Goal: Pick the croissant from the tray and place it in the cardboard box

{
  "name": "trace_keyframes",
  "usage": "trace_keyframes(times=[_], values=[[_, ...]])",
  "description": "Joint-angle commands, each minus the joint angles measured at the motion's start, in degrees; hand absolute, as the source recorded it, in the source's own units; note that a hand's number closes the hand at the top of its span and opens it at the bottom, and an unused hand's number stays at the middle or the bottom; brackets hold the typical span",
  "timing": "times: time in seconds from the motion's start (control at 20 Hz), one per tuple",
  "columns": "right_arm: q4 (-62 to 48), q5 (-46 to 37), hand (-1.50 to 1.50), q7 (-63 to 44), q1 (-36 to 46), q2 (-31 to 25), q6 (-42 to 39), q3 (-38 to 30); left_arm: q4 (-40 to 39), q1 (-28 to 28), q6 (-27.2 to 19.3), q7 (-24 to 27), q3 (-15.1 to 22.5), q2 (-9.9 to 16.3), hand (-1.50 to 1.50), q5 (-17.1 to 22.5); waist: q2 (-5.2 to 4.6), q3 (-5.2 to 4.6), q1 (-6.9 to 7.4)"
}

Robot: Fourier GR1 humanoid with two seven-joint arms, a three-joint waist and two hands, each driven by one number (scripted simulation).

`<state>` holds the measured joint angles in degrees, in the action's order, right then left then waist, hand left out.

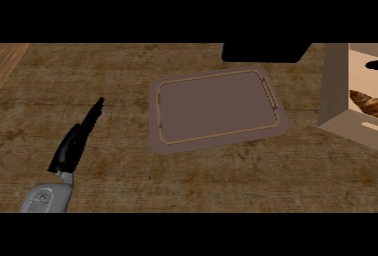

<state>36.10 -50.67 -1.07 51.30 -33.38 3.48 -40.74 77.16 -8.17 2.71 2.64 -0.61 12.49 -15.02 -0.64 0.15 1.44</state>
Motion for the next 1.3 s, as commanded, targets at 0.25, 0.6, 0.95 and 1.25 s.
trace_keyframes(times=[0.25, 0.6, 0.95, 1.25], values=[[-6.2, 14.5, -1.5, 10.2, -1.3, -4.6, 3.7, -13.1, -1.7, 0.3, 0.7, 2.4, -1.0, 0.5, 0.0, 0.5, 0.04, 0.01, -0.54], [-11.7, 21.0, -1.5, 22.1, -5.6, -9.5, 6.3, -18.5, -0.5, -0.4, 1.1, 0.2, -1.0, 0.2, 0.0, 0.5, 0.03, 0.02, -0.28], [-17.5, 27.0, -1.5, 31.2, -11.1, -15.2, 4.8, -24.1, -1.4, -1.7, -0.3, 0.3, -0.8, -1.6, 0.0, 0.1, -0.33, 0.14, -0.07], [-21.0, 30.5, -1.5, 36.5, -16.7, -17.8, 1.9, -25.8, 0.1, 0.0, -0.2, -0.1, -0.8, -0.6, 0.0, -1.0, -0.08, 0.16, 0.06]])
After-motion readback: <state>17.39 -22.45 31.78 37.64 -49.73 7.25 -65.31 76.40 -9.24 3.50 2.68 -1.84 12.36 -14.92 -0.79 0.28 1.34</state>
